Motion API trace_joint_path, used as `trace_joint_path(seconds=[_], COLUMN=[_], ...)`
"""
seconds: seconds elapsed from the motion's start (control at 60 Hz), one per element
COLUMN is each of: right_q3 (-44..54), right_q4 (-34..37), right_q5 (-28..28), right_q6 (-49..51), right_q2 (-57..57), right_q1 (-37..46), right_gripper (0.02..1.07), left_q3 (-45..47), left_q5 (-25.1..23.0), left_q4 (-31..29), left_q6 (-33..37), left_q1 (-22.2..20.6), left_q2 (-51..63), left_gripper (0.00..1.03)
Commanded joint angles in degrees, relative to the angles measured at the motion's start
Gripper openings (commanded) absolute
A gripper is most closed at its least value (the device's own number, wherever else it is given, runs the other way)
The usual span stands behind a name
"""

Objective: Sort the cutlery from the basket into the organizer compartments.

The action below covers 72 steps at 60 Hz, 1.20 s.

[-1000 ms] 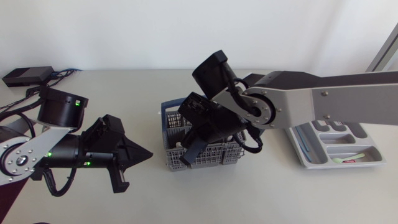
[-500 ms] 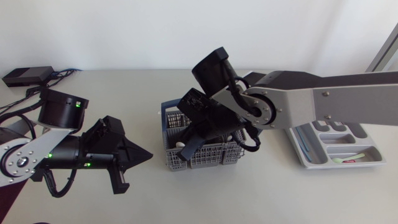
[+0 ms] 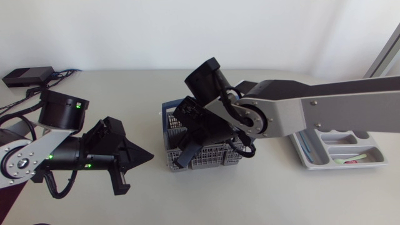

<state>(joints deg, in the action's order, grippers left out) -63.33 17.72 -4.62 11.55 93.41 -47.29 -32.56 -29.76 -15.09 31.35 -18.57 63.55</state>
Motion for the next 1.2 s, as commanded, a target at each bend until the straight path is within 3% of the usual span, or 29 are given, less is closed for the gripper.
trace_joint_path(seconds=[0.0, 0.3, 0.383, 0.6, 0.817, 1.183], right_q3=[1.9, 1.5, 1.1, 0.9, 0.3, -3.0], right_q4=[-0.7, -0.7, -0.7, -0.4, 0.0, 3.5], right_q5=[0.3, 0.3, 0.4, 1.3, 1.2, 0.7], right_q6=[-1.7, -1.9, -2.1, -2.4, -2.5, -2.6], right_q2=[1.4, 3.0, 3.7, 4.2, 4.1, 2.7], right_q1=[-0.7, -1.4, -1.4, -1.2, -1.2, -1.3], right_gripper=[0.42, 0.37, 0.29, 0.29, 0.08, 0.08], left_q3=[1.8, 1.8, 1.8, 2.0, 2.0, 2.4], left_q5=[-0.6, -0.6, -0.6, -0.6, -0.6, -0.6], left_q4=[0.4, 0.5, 0.5, 0.5, 0.5, 0.5], left_q6=[0.3, 0.3, 0.3, 0.3, 0.3, 0.3], left_q1=[0.1, 0.0, 0.1, 0.1, -0.1, 0.1], left_q2=[0.1, 0.1, 0.1, 0.1, 0.1, -0.1], left_gripper=[0.04, 0.04, 0.04, 0.04, 0.04, 0.04])
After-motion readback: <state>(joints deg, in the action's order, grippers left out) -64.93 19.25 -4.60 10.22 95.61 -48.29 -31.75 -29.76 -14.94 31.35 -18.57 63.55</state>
